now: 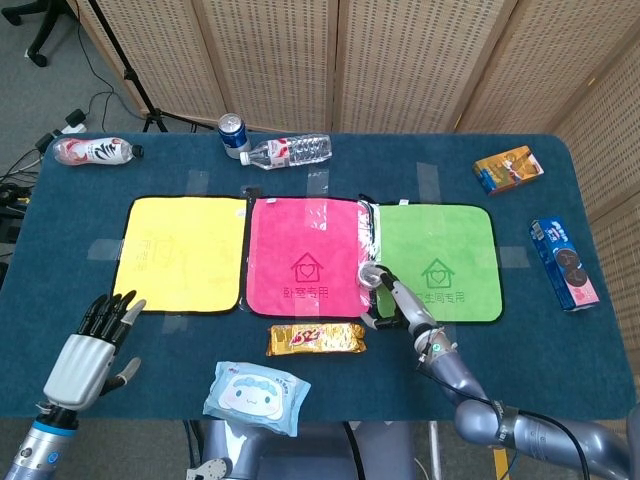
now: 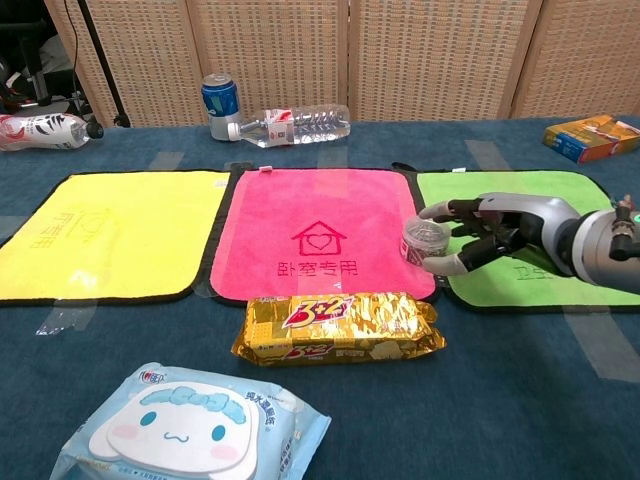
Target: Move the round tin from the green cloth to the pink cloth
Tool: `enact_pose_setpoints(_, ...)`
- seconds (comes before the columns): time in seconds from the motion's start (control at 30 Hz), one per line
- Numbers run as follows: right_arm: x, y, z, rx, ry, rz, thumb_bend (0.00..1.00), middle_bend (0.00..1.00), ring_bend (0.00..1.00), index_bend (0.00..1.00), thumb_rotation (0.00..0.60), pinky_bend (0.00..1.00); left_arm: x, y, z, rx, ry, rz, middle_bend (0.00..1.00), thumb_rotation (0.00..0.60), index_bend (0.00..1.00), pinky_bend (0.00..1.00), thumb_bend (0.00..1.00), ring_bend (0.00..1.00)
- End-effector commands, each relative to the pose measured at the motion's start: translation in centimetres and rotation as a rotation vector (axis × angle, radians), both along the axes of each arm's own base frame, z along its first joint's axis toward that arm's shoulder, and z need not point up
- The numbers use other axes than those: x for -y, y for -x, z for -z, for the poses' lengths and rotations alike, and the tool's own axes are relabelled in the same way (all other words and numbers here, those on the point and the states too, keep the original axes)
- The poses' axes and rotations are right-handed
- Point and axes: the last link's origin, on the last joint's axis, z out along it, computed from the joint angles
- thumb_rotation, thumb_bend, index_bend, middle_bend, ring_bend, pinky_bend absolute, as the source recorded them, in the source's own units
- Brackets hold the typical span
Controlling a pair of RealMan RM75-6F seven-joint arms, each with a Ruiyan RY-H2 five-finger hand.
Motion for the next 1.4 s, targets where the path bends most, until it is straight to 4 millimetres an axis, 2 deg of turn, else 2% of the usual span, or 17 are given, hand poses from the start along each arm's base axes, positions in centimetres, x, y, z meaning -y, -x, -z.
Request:
enact_pose_setpoints(0.03,-0.4,-0.8,0.7,0.028,-0.005,0.012,0.39,0.00,0.00,0.09,0.600,0.01,0.0,0.0,0.0,0.001,0.002,0.000,0.00,0.600,0.00,0.00,0.27,0.00)
enact_pose_setpoints(0.37,-1.2,-2.4,1.9,0.034,-0.038,-0.017,0.39,0.00,0.00,0.09,0.600,0.01,0.0,0.1,0.0,0.001,0.003,-0.004,0.00,0.600,0.00,0.00,0.27,0.00)
enact_pose_setpoints(1.07,-2.8,-7.3,4.7,0.093,-0.109,-0.057,0.39,0.00,0.00,0.09,0.600,0.01,0.0,-0.1,0.0,0.004,0.007,-0.003,0.00,0.600,0.00,0.00,0.27,0.00)
enact_pose_setpoints(1.27,-2.9,-7.6,4.9,0.088,-0.114,-0.060,0.39,0.00,0.00,0.09,0.600,0.01,0.0,-0.1,0.0,0.005,0.006,-0.002,0.00,0.600,0.00,0.00,0.27,0.00)
enact_pose_setpoints(1.4,-2.1,-7.0,3.8,0.042,-0.064,-0.077,0.39,0.00,0.00,0.09,0.600,0.01,0.0,0.0,0.0,0.005,0.006,-0.003,0.00,0.600,0.00,0.00,0.27,0.00)
